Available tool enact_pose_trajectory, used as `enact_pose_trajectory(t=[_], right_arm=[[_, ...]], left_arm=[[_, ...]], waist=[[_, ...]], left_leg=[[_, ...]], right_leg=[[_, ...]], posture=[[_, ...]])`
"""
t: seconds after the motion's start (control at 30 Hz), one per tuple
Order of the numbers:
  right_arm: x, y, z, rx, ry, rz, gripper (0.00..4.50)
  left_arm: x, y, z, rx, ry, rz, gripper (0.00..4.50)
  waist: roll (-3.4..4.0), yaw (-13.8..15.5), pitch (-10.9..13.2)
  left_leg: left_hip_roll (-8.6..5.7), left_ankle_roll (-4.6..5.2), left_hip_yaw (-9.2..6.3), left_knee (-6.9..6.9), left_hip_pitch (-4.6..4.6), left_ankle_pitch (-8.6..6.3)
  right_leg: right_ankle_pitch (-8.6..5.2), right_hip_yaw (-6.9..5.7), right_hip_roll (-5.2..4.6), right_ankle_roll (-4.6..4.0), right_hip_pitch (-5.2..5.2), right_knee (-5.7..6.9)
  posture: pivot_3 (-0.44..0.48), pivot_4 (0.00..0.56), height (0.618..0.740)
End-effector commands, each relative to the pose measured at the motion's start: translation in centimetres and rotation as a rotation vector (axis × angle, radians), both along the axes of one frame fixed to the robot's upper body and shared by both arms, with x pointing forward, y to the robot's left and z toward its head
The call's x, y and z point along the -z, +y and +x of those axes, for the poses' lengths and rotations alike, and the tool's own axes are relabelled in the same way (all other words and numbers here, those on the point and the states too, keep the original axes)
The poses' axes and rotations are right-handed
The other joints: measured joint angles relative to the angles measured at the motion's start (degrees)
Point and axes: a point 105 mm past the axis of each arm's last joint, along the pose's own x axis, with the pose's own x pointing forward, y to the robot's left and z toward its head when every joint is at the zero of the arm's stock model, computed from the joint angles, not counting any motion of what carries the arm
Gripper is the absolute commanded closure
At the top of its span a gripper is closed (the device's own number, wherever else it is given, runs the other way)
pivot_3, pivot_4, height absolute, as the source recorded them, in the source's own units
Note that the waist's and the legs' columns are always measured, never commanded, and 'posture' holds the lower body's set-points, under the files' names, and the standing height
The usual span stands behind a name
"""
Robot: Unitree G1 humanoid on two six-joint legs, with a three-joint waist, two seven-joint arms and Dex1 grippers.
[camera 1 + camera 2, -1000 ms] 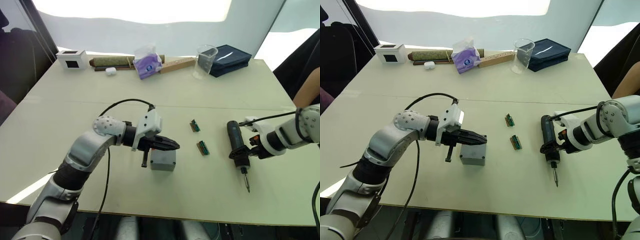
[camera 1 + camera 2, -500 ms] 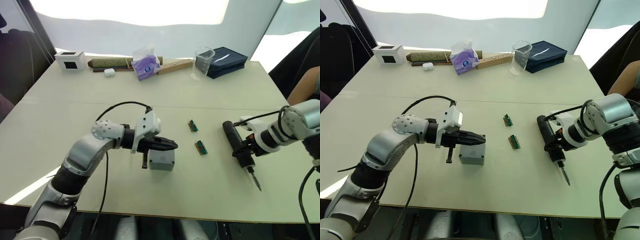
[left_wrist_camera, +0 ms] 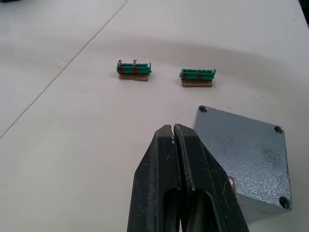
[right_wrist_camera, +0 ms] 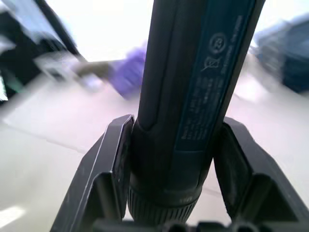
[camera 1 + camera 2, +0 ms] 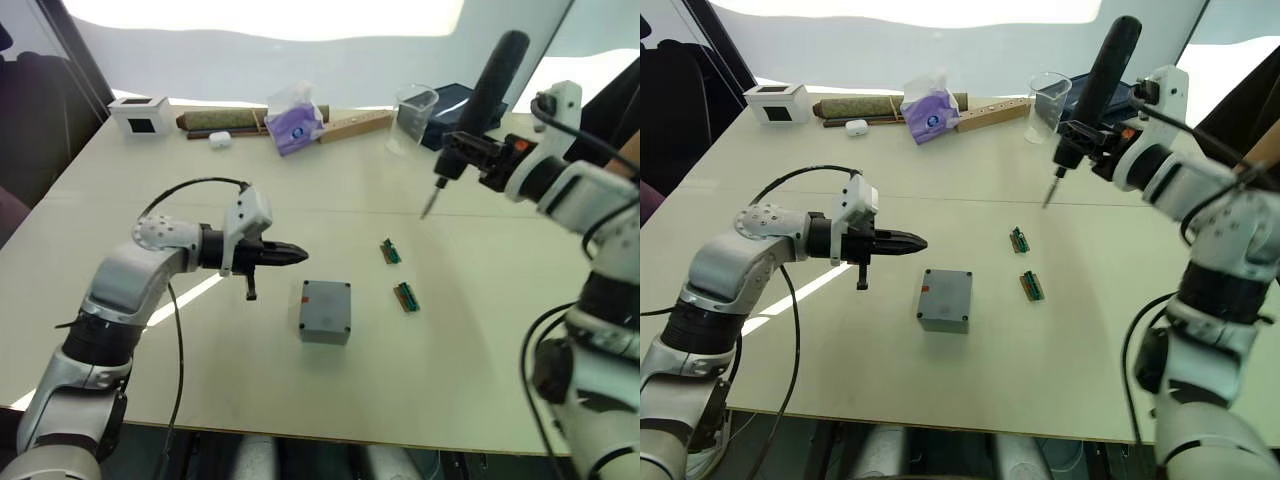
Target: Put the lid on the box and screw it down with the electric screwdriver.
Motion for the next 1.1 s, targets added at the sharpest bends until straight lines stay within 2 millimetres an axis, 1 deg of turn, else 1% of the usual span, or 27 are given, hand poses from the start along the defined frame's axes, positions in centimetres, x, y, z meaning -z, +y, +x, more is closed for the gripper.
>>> enact_pose_trajectory(t=[0.03, 0.1, 0.2, 0.37, 0.4, 0.47, 0.67, 0.93, 1.03, 1.1], right_arm=[[-2.0, 3.6, -4.6, -0.124, -0.262, -0.012, 2.65], [-0.8, 5.1, -5.3, -0.157, -0.257, -0.028, 2.65], [0.5, 6.8, -6.1, -0.206, -0.234, 0.000, 2.65], [1.7, 8.6, -6.9, -0.248, -0.231, -0.006, 2.65], [2.3, 8.8, -6.9, -0.247, -0.221, -0.028, 2.65], [3.1, 9.0, -6.8, -0.241, -0.209, -0.052, 2.65], [4.4, 9.0, -6.2, -0.201, -0.198, -0.081, 2.65], [5.5, 8.6, -5.5, -0.145, -0.196, -0.108, 2.65], [6.1, 8.7, -5.6, -0.141, -0.196, -0.134, 2.65], [6.8, 9.0, -5.7, -0.151, -0.195, -0.189, 2.65]], left_arm=[[-0.3, -0.4, -1.2, 0.047, -0.012, 0.025, 4.50], [-0.2, -0.8, -1.5, 0.059, -0.005, 0.022, 4.50], [0.7, -1.2, -1.7, 0.065, -0.003, 0.049, 4.50], [2.3, -1.9, -1.8, 0.079, 0.022, 0.064, 4.50], [2.9, -2.1, -1.7, 0.078, 0.025, 0.071, 4.50], [3.7, -2.3, -1.3, 0.074, 0.029, 0.079, 4.50], [5.4, -2.6, -0.5, 0.070, -0.008, 0.144, 4.50], [5.7, -2.7, -0.4, 0.095, -0.004, 0.140, 4.50], [5.7, -2.7, -0.4, 0.097, -0.005, 0.140, 4.50], [5.7, -2.6, -0.3, 0.098, -0.005, 0.143, 4.50]], waist=[[0.03, 0.2, 0.0], [0.03, -0.1, 0.0], [0.03, -0.4, 0.0], [0.03, -0.5, 0.0], [0.03, -0.5, 0.0], [0.03, -0.4, 0.0], [0.02, -0.4, 0.0], [0.02, -0.4, 0.0], [0.01, -0.4, 0.0], [0.01, -0.4, 0.0]], left_leg=[[-0.02, -0.07, 0.02, 0.00, -0.02, 0.04], [-0.06, -0.12, 0.07, 0.10, -0.02, 0.07], [-0.11, -0.23, 0.06, 0.19, 0.16, 0.13], [-0.08, -0.23, 0.01, 0.14, 0.27, 0.14], [-0.08, -0.23, 0.01, 0.13, 0.25, 0.14], [-0.08, -0.24, 0.00, 0.14, 0.23, 0.14], [-0.10, -0.26, 0.00, 0.17, 0.21, 0.15], [-0.10, -0.26, 0.00, 0.17, 0.25, 0.15], [-0.10, -0.26, 0.00, 0.17, 0.25, 0.15], [-0.10, -0.26, 0.00, 0.17, 0.26, 0.15]], right_leg=[[0.00, 0.01, -0.08, 0.00, 0.00, 0.00], [0.01, 0.04, -0.14, 0.03, 0.03, 0.00], [0.03, 0.05, -0.07, 0.06, 0.22, 0.00], [0.03, 0.04, 0.07, 0.04, 0.28, 0.06], [0.02, 0.04, 0.07, 0.04, 0.25, 0.06], [0.02, 0.03, 0.07, 0.04, 0.23, 0.06], [0.02, 0.03, 0.05, 0.04, 0.24, 0.06], [0.02, 0.02, 0.06, 0.04, 0.29, 0.06], [0.02, 0.02, 0.06, 0.04, 0.29, 0.06], [0.02, 0.02, 0.06, 0.04, 0.31, 0.06]], posture=[[0.000, 0.150, 0.740], [0.000, 0.150, 0.740], [0.000, 0.150, 0.740], [0.000, 0.150, 0.740], [0.000, 0.150, 0.740], [0.000, 0.150, 0.740], [0.000, 0.150, 0.740], [0.000, 0.150, 0.740], [0.000, 0.150, 0.740], [0.000, 0.150, 0.740]])
